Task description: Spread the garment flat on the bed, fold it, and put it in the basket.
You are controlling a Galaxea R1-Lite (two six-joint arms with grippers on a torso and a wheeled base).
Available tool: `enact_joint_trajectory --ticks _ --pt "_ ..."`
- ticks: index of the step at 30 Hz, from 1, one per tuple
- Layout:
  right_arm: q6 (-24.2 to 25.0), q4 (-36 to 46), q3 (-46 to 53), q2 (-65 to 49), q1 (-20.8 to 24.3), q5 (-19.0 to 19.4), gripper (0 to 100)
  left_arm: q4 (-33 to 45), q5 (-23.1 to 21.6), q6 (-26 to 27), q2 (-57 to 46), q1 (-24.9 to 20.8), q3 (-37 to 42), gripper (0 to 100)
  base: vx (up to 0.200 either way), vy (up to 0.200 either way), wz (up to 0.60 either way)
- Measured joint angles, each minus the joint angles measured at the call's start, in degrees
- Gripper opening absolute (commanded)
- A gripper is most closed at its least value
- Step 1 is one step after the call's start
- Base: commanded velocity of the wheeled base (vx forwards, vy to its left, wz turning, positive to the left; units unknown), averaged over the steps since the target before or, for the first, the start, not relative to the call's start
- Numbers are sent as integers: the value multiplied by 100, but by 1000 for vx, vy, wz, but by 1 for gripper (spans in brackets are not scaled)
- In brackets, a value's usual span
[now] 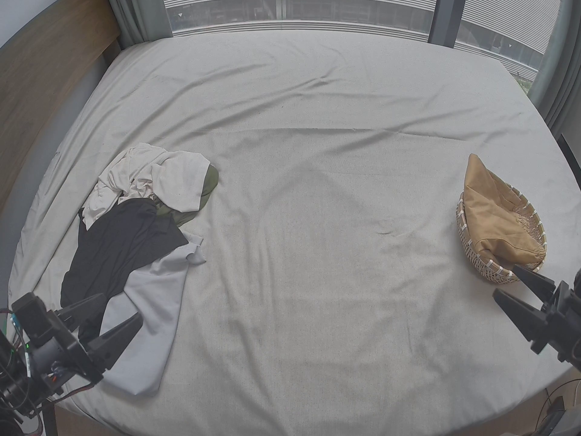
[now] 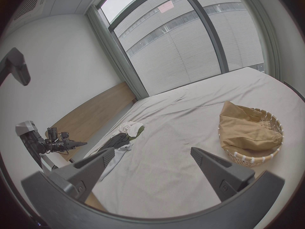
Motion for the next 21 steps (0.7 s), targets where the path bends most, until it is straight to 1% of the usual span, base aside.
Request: enact_joint_trajectory --ticks 4,10,12,14,16,19,21 --pt "-13 1158 33 -1211 -144 20 100 1189 -62 39 -1185 22 0 100 0 0 0" --pt "-21 2662 2 -2745 -419 41 100 2246 -95 63 -2400 39 0 100 0 0 0" --pt "-21 3369 -39 -3341 -535 44 100 2604 -104 71 -2825 44 0 100 0 0 0" --pt "-21 3903 -63 -3796 -625 34 100 2872 -110 72 -3148 44 0 100 0 0 0" --pt "-21 4256 -72 -4161 -702 -10 100 3194 -112 72 -3508 55 0 100 0 0 0" --pt "-33 4453 -20 -4518 -785 -180 100 3706 -110 72 -4000 72 -2 100 0 0 0" --pt "-49 4590 13 -4719 -837 -407 100 4196 -90 77 -4389 122 -2 100 0 0 0"
